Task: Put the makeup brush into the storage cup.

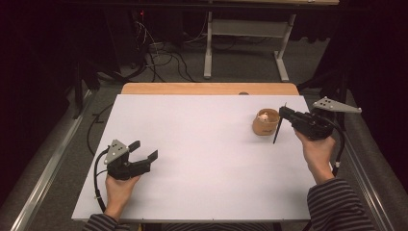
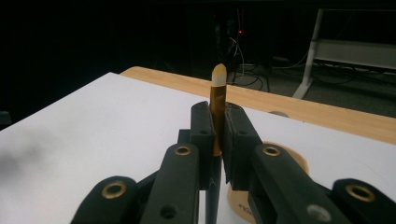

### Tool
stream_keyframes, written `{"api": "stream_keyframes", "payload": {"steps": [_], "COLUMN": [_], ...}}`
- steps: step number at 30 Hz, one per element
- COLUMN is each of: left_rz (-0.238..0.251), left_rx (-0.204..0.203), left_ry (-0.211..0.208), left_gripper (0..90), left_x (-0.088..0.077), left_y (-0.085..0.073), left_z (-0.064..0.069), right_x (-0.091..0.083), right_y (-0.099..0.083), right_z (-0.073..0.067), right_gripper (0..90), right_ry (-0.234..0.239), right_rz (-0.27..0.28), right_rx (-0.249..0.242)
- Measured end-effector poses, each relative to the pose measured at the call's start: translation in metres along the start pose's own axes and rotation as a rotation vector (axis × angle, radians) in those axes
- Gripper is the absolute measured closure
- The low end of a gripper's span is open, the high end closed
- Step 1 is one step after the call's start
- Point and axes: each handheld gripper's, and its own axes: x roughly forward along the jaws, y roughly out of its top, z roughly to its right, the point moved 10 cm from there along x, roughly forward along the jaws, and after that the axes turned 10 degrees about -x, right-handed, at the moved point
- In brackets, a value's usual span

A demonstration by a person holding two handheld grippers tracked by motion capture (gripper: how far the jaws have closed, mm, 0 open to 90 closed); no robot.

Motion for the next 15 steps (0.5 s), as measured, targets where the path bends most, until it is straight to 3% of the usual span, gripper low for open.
{"api": "stream_keyframes", "payload": {"steps": [15], "left_rz": [-0.008], "left_rx": [0.0], "left_ry": [0.005], "left_gripper": [18.9], "left_x": [0.0], "left_y": [0.0], "left_z": [0.001], "right_x": [0.011], "right_y": [0.009], "right_z": [0.016], "right_gripper": [86.3], "right_ry": [-0.057], "right_rz": [-0.044], "right_rx": [-0.028]}}
